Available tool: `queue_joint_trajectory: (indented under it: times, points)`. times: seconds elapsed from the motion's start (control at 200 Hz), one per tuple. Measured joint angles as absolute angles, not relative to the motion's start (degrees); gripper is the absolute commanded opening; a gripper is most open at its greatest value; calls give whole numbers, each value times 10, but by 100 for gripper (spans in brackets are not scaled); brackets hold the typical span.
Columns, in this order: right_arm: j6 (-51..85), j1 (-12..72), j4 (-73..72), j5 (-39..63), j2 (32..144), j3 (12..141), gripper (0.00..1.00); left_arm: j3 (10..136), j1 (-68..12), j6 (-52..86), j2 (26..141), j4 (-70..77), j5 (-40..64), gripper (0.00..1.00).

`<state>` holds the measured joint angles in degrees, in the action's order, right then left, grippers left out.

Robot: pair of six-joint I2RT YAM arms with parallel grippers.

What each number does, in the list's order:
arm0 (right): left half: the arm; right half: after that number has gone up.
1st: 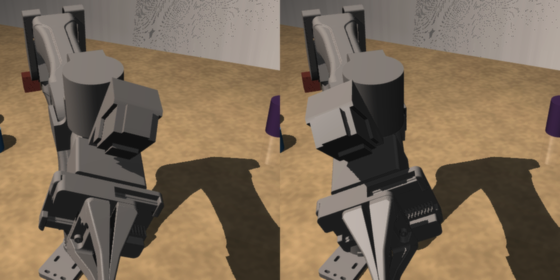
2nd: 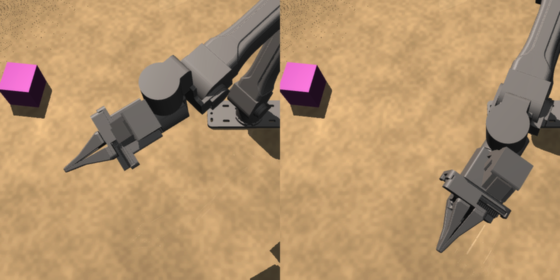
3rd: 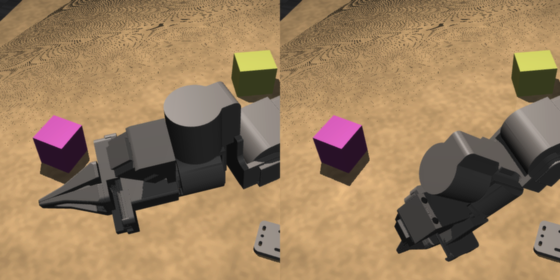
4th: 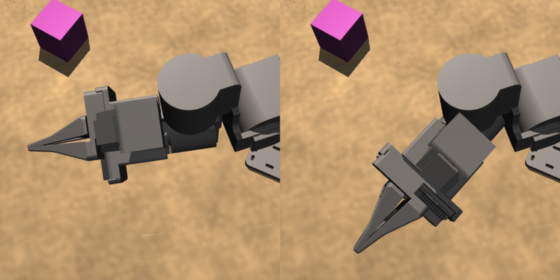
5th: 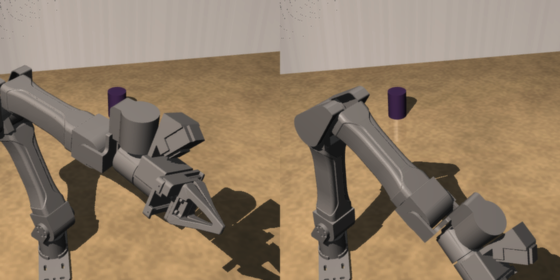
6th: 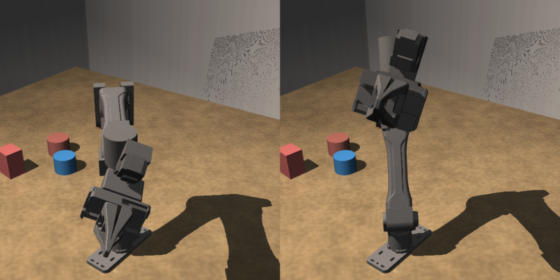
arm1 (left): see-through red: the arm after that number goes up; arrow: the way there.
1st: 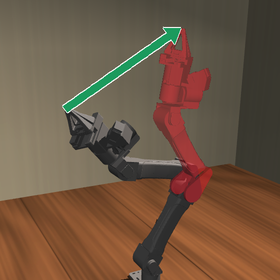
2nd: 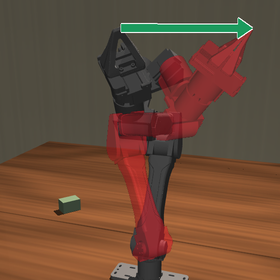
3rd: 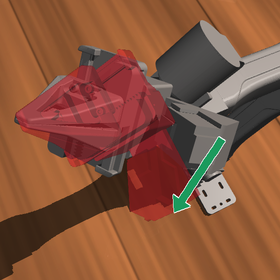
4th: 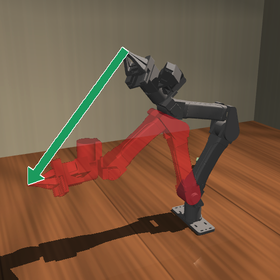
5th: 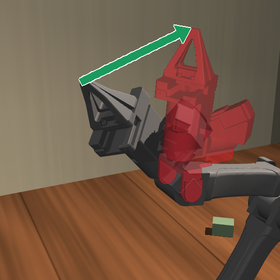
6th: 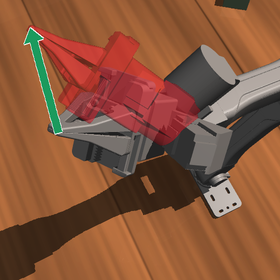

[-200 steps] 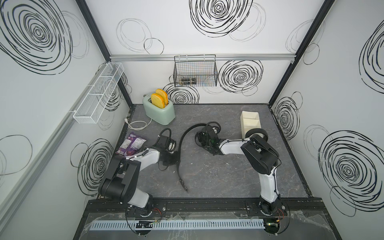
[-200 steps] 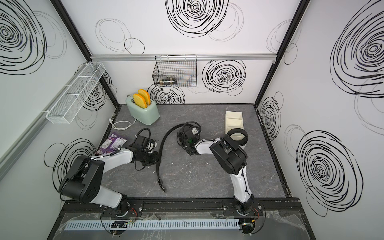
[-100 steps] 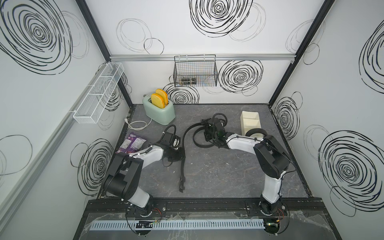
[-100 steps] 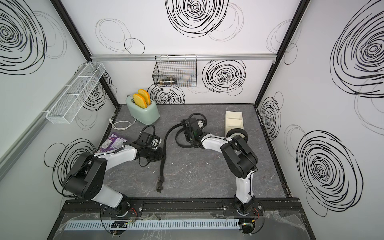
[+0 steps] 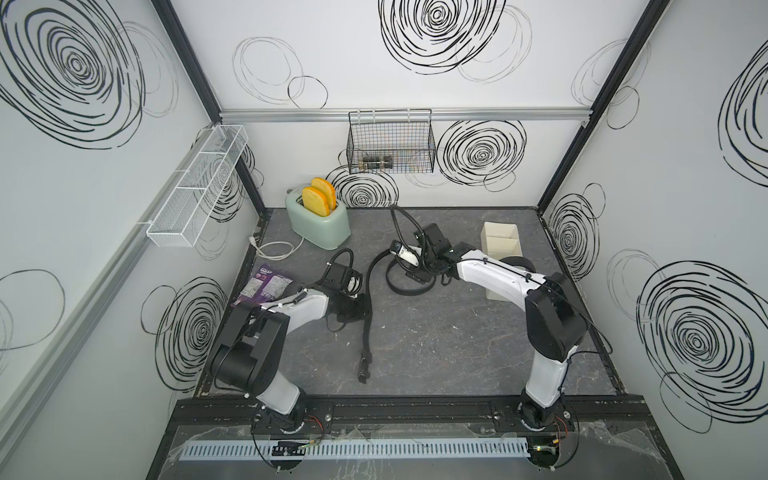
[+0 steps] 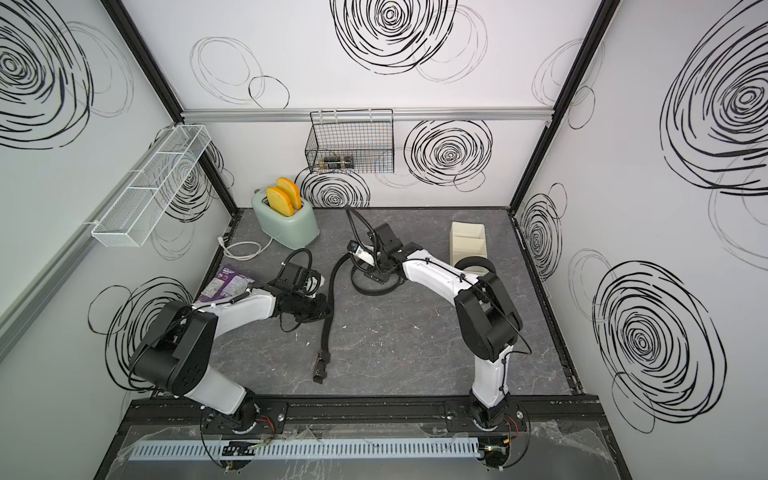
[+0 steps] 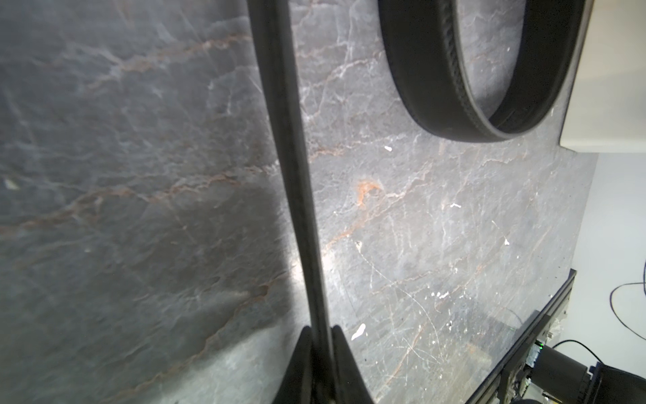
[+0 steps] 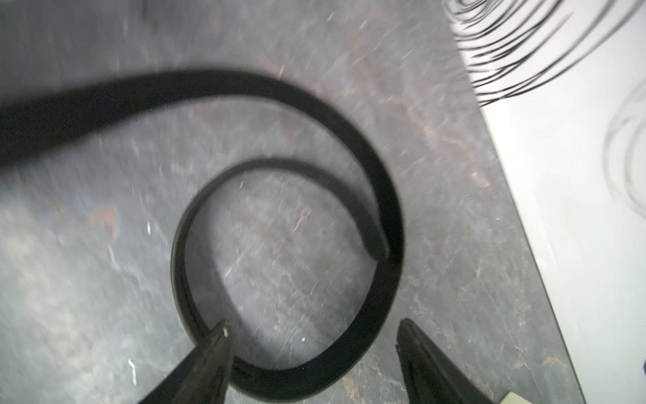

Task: Place the belts into the storage roll
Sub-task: Roll the belt at the center of the board.

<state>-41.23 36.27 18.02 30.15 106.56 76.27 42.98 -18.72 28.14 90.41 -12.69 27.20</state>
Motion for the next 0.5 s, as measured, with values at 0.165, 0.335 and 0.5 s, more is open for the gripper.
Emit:
queue_joint_trajectory:
  times: [0.165, 0.335, 0.5]
  points:
    - [-555, 344, 158, 307, 1106, 760, 75, 430, -189, 282, 904, -127, 278, 15]
    - [-618, 333, 150, 332, 1160, 871, 75, 430, -189, 282, 904, -127, 284, 15]
    - [-643, 335, 158, 369, 1205, 934, 75, 430, -189, 283, 904, -124, 288, 15]
